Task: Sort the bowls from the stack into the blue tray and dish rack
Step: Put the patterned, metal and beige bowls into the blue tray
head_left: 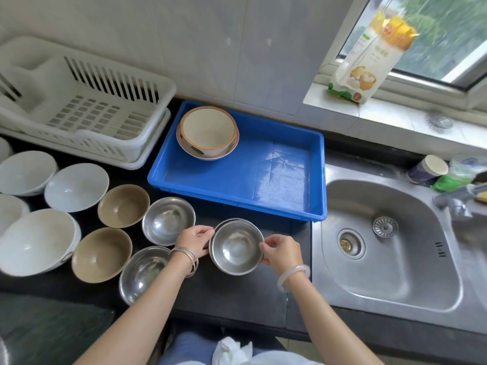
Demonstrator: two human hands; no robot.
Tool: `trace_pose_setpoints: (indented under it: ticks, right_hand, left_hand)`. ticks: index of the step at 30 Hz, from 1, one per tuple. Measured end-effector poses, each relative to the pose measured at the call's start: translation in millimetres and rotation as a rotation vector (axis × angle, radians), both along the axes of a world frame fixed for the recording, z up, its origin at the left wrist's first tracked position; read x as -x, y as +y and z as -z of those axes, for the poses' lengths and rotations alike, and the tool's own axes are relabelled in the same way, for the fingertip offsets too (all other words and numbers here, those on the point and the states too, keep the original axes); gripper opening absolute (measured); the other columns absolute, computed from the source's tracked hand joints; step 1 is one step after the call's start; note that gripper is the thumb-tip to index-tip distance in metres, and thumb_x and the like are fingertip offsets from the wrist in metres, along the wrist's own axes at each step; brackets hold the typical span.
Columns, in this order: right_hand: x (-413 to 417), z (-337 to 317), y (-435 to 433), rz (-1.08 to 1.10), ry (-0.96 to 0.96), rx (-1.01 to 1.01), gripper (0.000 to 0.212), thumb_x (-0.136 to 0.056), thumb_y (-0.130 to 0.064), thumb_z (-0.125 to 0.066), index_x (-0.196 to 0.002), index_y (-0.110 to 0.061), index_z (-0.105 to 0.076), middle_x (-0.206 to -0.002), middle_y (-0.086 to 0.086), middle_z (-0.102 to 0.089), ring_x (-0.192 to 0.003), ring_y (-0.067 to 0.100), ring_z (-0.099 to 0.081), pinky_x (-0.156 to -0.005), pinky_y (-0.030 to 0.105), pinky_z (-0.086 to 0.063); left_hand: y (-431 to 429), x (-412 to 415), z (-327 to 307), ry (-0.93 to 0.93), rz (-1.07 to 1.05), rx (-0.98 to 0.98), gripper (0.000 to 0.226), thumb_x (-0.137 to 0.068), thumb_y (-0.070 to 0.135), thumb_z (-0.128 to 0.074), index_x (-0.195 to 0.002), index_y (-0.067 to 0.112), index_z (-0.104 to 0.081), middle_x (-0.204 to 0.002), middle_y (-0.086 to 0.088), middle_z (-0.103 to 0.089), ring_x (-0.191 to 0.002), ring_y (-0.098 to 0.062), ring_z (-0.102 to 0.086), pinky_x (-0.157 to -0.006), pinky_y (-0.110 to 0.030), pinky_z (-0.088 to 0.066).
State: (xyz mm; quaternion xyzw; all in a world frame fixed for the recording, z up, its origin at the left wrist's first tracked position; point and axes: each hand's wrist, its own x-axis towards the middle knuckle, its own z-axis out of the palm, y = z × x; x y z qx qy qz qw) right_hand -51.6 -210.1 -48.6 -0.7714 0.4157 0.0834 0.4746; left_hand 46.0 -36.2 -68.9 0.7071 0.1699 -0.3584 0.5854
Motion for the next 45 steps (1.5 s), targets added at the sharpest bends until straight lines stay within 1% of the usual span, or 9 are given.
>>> trace_pose_setpoints:
  ticks: [4, 11, 17, 21, 25, 29, 33, 37, 45]
  right_hand:
    - [-1, 6, 5, -0.011, -0.009, 0.014, 0.016, -0.081, -0.012, -0.066, -0.067, -0.02, -0.063, -0.07, 0.002, -0.067, -0.057, 0.018, -0.068, -0.067, 0.036, -0.061]
    - [5, 21, 0, -0.059, -0.035, 0.162, 0.021, -0.076, -0.025, -0.075, -0.077, -0.023, -0.054, -0.067, -0.007, -0.059, -0.059, 0.012, -0.056, -0.062, 0.029, -0.052]
    - [4, 28, -6, 0.066, 0.033, -0.336, 0.028, -0.089, -0.02, -0.061, -0.116, -0.016, -0.062, -0.094, 0.009, -0.066, -0.065, 0.017, -0.062, -0.062, 0.029, -0.06]
    - [-3, 19, -13, 0.068, -0.082, -0.337, 0.023, -0.09, -0.017, -0.059, -0.11, -0.019, -0.068, -0.093, 0.009, -0.071, -0.07, 0.018, -0.067, -0.061, 0.028, -0.06]
    - [-26, -4, -34, 0.088, -0.205, -0.384, 0.017, -0.088, -0.017, -0.061, -0.102, -0.017, -0.071, -0.077, 0.002, -0.069, -0.063, 0.013, -0.068, -0.058, 0.025, -0.057]
    - [-63, -22, -65, 0.15, -0.257, -0.416, 0.02, -0.088, -0.019, -0.062, -0.106, -0.012, -0.066, -0.082, 0.005, -0.066, -0.06, 0.019, -0.068, -0.057, 0.027, -0.058]
    - [-103, -22, -98, 0.169, -0.242, -0.351, 0.032, -0.09, -0.02, -0.06, -0.118, -0.006, -0.061, -0.093, 0.009, -0.062, -0.052, 0.017, -0.067, -0.058, 0.026, -0.059]
    - [-137, -9, -123, 0.2, -0.208, -0.306, 0.036, -0.091, -0.023, -0.058, -0.122, -0.006, -0.059, -0.097, 0.009, -0.06, -0.044, 0.011, -0.062, -0.058, 0.024, -0.057]
    - [-183, 16, -138, 0.255, -0.146, -0.269, 0.033, -0.091, -0.022, -0.058, -0.121, -0.007, -0.06, -0.098, 0.009, -0.059, -0.046, 0.013, -0.061, -0.044, 0.018, -0.053]
  left_hand:
    - [0, 4, -3, 0.02, 0.066, 0.006, 0.029, -0.088, -0.001, -0.055, -0.116, 0.0, -0.057, -0.102, -0.012, -0.06, -0.096, -0.025, -0.056, -0.07, -0.031, -0.052]
    - [1, 5, -5, 0.075, 0.071, 0.025, 0.03, -0.088, -0.001, -0.055, -0.118, 0.003, -0.055, -0.106, -0.016, -0.061, -0.094, -0.025, -0.057, -0.062, -0.027, -0.052]
    - [0, 8, -8, 0.095, 0.069, 0.043, 0.03, -0.088, 0.002, -0.055, -0.118, 0.004, -0.054, -0.095, -0.012, -0.063, -0.085, -0.023, -0.061, -0.05, -0.022, -0.056]
    - [-5, -3, -20, 0.039, 0.067, 0.05, 0.029, -0.087, 0.005, -0.058, -0.116, 0.008, -0.056, -0.096, -0.009, -0.064, -0.084, -0.021, -0.063, -0.059, -0.027, -0.054]
    - [-18, -31, -42, -0.027, 0.044, 0.126, 0.017, -0.086, 0.008, -0.061, -0.102, 0.013, -0.059, -0.085, -0.002, -0.066, -0.074, -0.014, -0.063, -0.05, -0.019, -0.056]
    - [-48, -64, -62, -0.09, 0.052, 0.156, 0.018, -0.087, 0.01, -0.06, -0.105, 0.008, -0.057, -0.082, -0.004, -0.064, -0.07, -0.014, -0.062, -0.054, -0.019, -0.057]
    - [-87, -94, -68, -0.102, 0.025, 0.208, 0.029, -0.09, 0.005, -0.054, -0.118, -0.004, -0.053, -0.1, -0.014, -0.059, -0.072, -0.016, -0.059, -0.07, -0.025, -0.055]
    - [-119, -118, -54, -0.064, -0.045, 0.248, 0.033, -0.091, 0.001, -0.049, -0.124, -0.008, -0.05, -0.108, -0.015, -0.055, -0.097, -0.023, -0.054, -0.086, -0.031, -0.049]
    - [-153, -146, -11, 0.028, -0.116, 0.22, 0.035, -0.095, 0.005, -0.042, -0.129, 0.011, -0.049, -0.131, -0.01, -0.054, -0.107, -0.028, -0.056, -0.078, -0.04, -0.05]
